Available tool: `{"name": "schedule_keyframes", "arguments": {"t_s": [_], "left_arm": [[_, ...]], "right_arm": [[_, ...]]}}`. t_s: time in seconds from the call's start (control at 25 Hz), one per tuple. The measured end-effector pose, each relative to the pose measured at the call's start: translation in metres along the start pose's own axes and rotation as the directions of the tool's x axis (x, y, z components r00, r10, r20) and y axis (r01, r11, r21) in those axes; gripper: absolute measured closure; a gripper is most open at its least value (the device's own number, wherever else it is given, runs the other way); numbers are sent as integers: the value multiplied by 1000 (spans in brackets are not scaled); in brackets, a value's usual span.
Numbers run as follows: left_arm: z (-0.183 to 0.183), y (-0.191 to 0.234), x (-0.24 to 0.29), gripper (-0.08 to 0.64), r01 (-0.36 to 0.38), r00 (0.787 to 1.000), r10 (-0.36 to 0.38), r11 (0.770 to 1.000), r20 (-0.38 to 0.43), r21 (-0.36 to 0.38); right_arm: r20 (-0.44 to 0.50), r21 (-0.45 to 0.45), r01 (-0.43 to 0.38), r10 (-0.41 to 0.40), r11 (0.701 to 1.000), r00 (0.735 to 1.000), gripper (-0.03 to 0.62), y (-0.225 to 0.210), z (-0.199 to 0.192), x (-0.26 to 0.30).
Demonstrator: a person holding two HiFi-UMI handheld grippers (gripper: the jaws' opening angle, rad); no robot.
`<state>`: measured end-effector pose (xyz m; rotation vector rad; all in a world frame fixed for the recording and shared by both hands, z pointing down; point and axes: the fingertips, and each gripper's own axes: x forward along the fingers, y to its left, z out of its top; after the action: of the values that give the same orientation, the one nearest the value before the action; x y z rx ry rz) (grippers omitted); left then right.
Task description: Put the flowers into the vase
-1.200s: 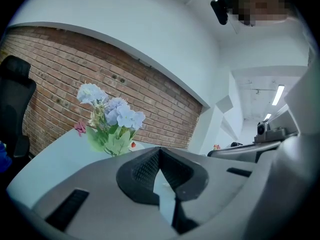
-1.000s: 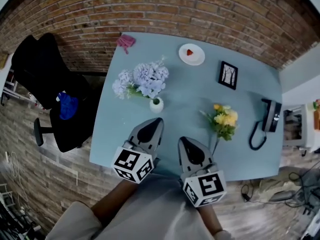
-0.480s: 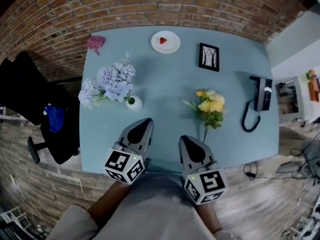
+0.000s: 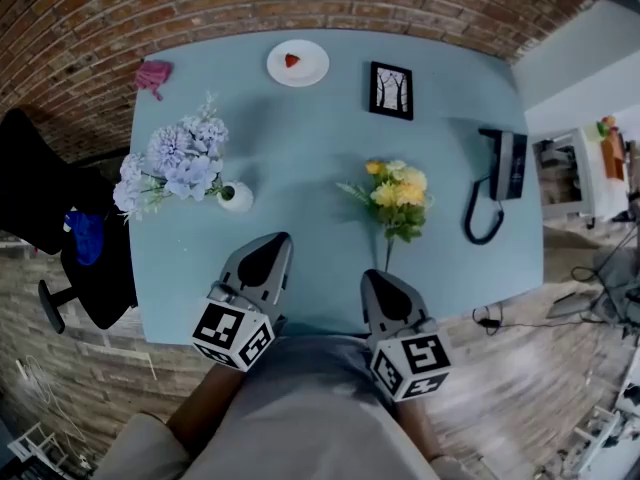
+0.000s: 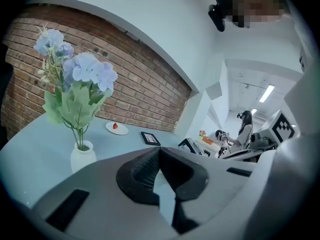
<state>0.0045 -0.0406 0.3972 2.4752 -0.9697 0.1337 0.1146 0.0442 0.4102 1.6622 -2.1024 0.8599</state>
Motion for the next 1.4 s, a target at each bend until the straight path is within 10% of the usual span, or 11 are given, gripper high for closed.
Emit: {"name": "schedule_keyframes", "arguments": {"t_s": [0.8, 1.4], "left_arm": [[-26, -64, 51, 548, 188, 977, -183, 982, -109, 36], [-49, -68, 58, 548, 212, 961, -205, 977, -185, 17]], "right_arm": [[-95, 41, 163, -159, 986, 983, 565, -69, -19, 12], [-263, 177, 159, -109, 971, 959, 468, -109, -65, 43]]}}
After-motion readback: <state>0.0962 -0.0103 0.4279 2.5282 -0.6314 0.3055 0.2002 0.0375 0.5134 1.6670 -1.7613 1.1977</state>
